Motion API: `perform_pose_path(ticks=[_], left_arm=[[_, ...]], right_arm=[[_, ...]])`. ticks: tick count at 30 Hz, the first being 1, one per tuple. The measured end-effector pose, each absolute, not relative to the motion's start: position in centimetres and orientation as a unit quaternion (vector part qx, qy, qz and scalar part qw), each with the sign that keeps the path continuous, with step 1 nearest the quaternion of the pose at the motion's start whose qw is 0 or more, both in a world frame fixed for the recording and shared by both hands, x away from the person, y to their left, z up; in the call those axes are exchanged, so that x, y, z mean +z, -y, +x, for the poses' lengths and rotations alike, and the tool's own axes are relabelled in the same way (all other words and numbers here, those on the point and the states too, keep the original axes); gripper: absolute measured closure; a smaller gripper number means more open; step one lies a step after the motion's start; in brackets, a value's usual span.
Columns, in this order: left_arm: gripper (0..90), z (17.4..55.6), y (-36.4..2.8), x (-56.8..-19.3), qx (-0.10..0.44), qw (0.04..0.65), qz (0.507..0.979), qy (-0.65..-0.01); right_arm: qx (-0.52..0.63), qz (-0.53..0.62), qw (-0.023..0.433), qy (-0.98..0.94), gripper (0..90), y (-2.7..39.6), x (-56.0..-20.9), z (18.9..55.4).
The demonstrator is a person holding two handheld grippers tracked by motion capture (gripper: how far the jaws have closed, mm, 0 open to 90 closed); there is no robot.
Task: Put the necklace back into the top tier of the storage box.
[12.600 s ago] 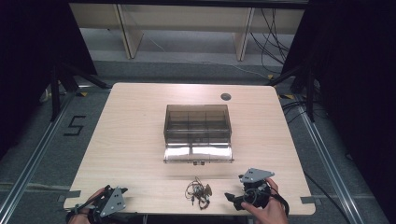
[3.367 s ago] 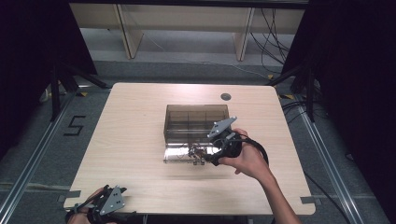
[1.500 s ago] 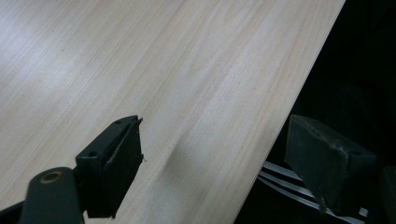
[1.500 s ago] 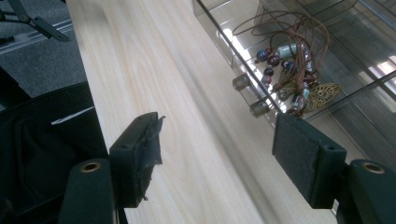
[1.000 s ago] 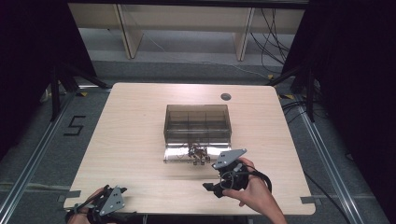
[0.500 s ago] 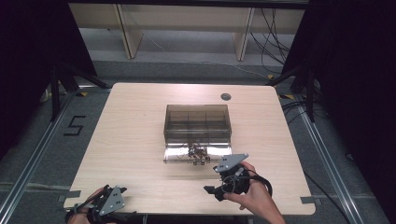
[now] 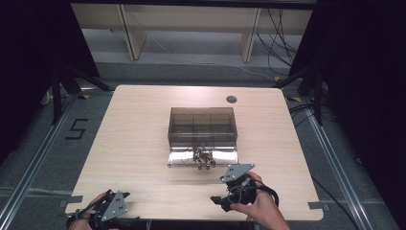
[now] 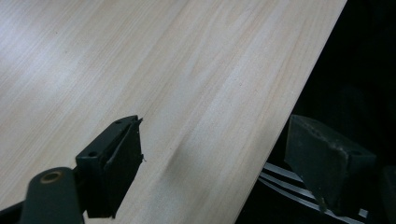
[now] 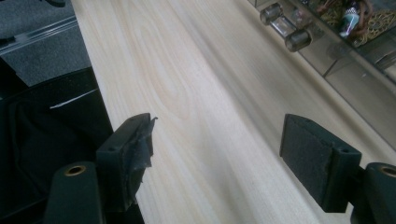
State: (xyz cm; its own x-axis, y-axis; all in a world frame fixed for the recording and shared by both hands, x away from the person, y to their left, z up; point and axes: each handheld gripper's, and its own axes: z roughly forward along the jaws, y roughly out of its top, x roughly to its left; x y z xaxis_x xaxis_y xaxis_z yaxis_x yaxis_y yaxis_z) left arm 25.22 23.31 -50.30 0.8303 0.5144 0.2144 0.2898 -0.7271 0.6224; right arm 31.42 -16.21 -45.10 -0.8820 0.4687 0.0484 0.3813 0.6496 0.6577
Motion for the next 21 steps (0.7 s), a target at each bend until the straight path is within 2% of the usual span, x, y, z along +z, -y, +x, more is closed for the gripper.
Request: perform_pose_path(ticks=[21], left_arm=[[18.4,25.2,-23.3,-50.3,0.192,0.297,0.909,-0.221]], right_arm=[[0.34,0.249,0.061,-0.905,25.6,17.0,-46.3,30.6]])
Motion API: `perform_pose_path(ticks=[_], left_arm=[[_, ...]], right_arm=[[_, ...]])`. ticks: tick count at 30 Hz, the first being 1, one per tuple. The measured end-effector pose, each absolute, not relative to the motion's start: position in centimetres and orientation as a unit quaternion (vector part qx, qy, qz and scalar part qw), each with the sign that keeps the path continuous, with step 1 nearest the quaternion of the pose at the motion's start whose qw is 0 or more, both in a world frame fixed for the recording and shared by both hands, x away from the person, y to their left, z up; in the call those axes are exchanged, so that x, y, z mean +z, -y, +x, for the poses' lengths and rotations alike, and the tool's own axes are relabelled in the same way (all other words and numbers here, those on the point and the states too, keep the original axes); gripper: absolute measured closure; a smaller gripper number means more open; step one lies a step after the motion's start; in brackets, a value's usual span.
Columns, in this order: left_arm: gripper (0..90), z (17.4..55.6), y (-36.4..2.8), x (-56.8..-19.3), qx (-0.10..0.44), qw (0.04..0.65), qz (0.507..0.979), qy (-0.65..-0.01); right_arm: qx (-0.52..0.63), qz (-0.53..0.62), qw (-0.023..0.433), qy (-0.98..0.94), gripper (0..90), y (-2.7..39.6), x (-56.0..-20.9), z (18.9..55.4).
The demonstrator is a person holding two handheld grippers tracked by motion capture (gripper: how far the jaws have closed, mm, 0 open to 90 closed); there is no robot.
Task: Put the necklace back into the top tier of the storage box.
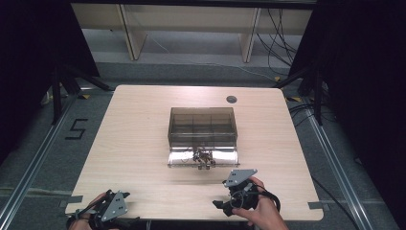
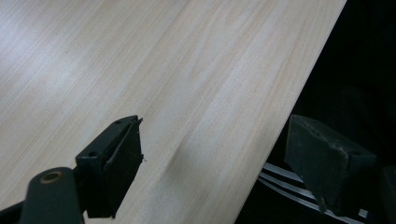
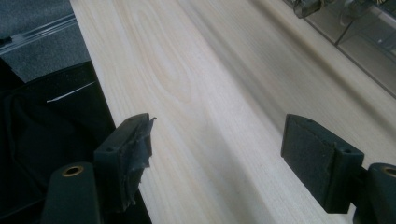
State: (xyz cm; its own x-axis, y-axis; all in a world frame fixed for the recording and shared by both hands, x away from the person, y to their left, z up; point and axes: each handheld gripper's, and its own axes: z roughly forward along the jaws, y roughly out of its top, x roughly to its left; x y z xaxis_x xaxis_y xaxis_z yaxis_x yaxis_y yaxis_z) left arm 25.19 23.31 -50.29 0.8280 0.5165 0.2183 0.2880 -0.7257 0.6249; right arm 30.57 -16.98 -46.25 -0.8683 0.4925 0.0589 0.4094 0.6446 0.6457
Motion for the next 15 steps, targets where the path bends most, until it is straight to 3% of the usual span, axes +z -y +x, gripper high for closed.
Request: perform_pose_path(ticks=[15], left_arm=[[18.4,25.25,-23.48,-50.04,0.18,0.292,0.915,-0.211]], right_arm=[[0.344,0.252,0.07,-0.902,23.2,17.41,-47.24,29.96]])
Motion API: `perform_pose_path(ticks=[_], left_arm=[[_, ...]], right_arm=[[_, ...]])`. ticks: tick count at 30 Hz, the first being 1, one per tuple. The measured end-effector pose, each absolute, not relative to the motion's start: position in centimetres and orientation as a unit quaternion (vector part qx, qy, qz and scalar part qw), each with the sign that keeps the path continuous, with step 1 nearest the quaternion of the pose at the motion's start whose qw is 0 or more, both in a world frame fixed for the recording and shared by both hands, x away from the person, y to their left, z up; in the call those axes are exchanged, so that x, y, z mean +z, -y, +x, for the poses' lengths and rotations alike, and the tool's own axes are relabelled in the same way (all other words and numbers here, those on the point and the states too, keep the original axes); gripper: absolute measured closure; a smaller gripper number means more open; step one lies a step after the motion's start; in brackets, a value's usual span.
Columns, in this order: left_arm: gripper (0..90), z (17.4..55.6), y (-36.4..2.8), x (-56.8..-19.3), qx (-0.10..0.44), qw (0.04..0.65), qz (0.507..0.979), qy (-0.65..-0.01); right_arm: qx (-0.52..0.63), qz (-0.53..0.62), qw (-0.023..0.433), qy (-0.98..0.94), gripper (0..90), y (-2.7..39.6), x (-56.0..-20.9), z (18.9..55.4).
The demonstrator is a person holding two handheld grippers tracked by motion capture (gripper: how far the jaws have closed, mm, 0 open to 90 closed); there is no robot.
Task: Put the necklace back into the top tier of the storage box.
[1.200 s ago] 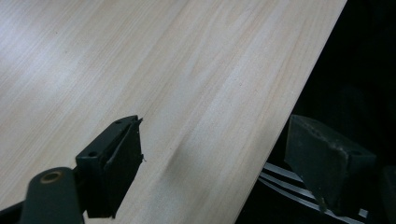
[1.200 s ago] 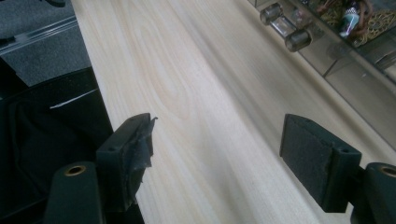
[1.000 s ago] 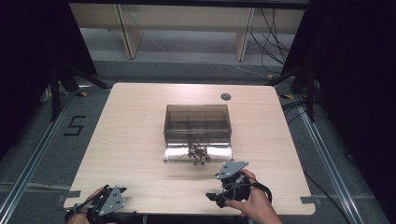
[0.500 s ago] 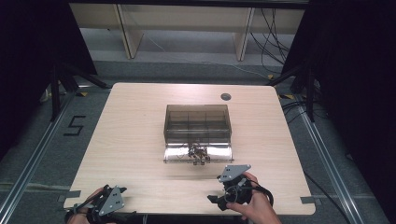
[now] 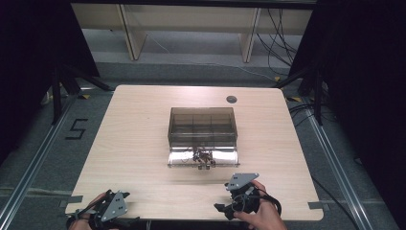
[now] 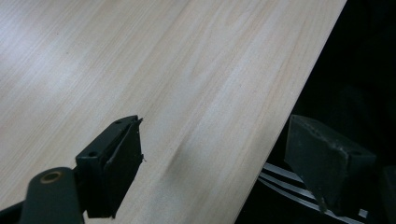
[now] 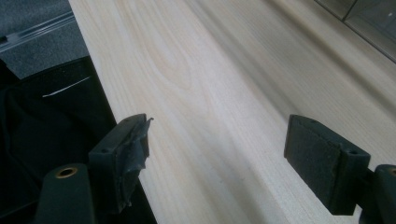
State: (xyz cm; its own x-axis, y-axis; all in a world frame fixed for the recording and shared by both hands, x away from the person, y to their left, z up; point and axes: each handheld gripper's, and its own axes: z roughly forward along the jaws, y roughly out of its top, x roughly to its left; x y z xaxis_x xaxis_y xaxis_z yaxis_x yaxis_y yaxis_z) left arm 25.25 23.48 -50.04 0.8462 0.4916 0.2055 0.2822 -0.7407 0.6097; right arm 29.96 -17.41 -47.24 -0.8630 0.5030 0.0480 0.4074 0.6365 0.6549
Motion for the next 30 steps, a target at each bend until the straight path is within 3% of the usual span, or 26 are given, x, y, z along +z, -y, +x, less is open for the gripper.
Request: perform_pose_path(ticks=[30], left_arm=[[18.4,25.3,-23.6,-49.9,0.183,0.294,0.913,-0.217]], right_arm=[[0.361,0.266,0.082,-0.89,19.6,18.6,-48.7,28.3]])
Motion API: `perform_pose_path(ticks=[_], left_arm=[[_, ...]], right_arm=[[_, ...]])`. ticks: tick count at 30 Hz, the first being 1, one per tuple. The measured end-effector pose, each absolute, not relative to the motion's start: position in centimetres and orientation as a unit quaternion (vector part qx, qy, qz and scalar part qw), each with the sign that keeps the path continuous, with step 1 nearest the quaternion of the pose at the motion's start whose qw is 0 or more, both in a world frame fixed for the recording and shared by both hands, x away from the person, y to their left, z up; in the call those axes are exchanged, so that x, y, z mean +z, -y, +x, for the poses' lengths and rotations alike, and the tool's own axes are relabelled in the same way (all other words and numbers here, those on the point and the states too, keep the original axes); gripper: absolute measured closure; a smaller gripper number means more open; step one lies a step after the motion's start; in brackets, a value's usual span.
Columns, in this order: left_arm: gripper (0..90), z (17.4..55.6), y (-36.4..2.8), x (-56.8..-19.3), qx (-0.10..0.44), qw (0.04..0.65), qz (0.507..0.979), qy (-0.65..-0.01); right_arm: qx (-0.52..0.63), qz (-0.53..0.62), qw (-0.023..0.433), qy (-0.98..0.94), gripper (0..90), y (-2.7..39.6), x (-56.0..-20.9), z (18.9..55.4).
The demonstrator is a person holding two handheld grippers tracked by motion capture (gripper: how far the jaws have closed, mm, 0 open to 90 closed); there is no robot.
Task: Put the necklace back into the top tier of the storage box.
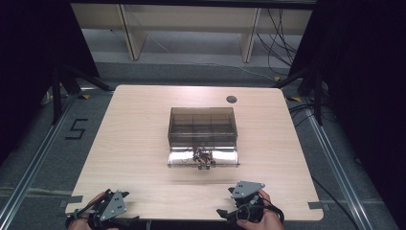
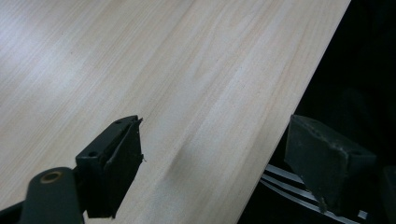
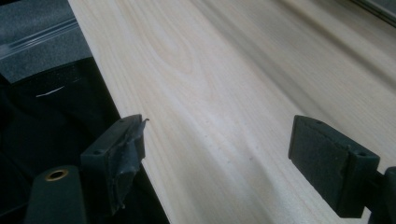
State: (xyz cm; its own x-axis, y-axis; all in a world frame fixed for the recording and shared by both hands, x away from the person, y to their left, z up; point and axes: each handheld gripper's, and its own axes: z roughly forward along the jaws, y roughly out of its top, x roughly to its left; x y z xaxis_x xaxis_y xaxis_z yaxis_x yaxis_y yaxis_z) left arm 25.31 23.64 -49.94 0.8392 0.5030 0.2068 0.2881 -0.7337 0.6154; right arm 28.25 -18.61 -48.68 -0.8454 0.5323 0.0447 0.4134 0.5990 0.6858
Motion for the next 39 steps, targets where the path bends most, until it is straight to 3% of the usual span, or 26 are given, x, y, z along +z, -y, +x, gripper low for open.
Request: perform_pose_path(ticks=[35,39], left_arm=[[18.4,25.2,-23.7,-49.9,0.181,0.29,0.914,-0.218],[18.4,25.3,-23.5,-50.3,0.186,0.313,0.903,-0.23]], right_arm=[[0.377,0.29,0.095,-0.874,17.9,20.5,-49.6,26.1],[0.375,0.289,0.094,-0.876,17.9,20.4,-49.7,26.1]])
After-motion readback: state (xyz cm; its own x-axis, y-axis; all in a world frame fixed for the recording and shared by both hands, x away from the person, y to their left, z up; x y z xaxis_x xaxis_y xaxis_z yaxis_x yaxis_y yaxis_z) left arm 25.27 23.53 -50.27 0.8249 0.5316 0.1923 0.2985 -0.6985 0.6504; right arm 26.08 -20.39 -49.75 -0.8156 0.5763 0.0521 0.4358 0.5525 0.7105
